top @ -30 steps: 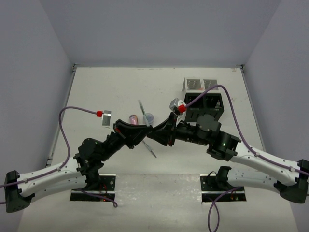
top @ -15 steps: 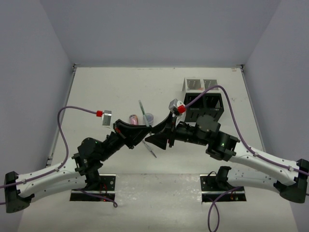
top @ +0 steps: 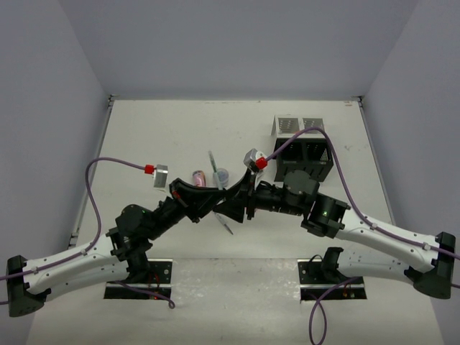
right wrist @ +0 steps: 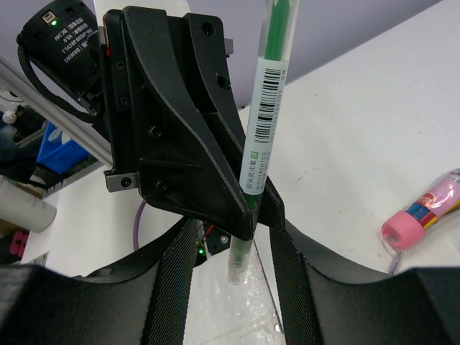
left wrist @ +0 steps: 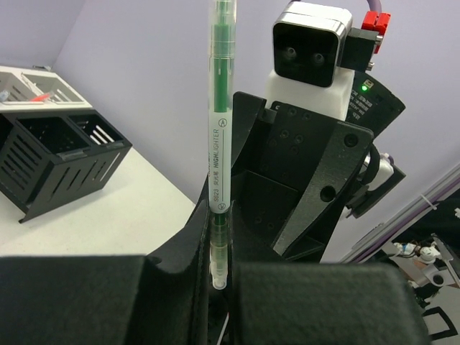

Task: Sort the stationery into containers
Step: Close the pen cap on the pen.

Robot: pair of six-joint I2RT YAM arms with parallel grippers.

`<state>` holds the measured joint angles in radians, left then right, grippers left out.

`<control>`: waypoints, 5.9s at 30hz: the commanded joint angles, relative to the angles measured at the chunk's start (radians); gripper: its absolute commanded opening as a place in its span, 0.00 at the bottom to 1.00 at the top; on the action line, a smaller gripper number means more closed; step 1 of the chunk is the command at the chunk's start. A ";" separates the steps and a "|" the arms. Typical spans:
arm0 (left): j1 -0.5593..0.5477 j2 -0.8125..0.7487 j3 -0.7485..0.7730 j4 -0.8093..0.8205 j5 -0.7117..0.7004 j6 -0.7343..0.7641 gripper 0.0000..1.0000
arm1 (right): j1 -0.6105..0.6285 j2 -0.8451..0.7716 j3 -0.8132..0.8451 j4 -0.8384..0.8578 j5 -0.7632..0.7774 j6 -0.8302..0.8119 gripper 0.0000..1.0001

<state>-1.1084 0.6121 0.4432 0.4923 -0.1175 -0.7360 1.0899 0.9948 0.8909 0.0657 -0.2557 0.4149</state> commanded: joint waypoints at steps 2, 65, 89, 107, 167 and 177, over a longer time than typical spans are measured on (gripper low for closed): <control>-0.014 0.005 0.022 -0.035 0.079 0.036 0.00 | -0.001 0.005 0.009 0.078 0.039 -0.011 0.40; -0.014 -0.052 0.003 -0.066 0.035 0.087 0.00 | -0.001 -0.051 -0.078 -0.007 -0.040 -0.024 0.46; -0.014 -0.050 -0.023 -0.040 0.042 0.070 0.00 | -0.001 -0.048 -0.061 0.037 -0.048 -0.001 0.31; -0.014 -0.044 -0.014 -0.057 0.034 0.063 0.00 | -0.001 -0.065 -0.074 0.058 -0.024 0.012 0.00; -0.016 0.088 0.058 -0.203 0.152 0.085 0.00 | -0.040 -0.021 0.162 -0.038 0.079 -0.090 0.00; -0.036 0.190 -0.051 -0.139 0.187 -0.025 0.00 | -0.106 0.029 0.324 -0.032 0.052 -0.130 0.00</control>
<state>-1.0885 0.7006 0.4772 0.5607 -0.1533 -0.6680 1.0597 1.0300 1.0046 -0.3434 -0.3361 0.3226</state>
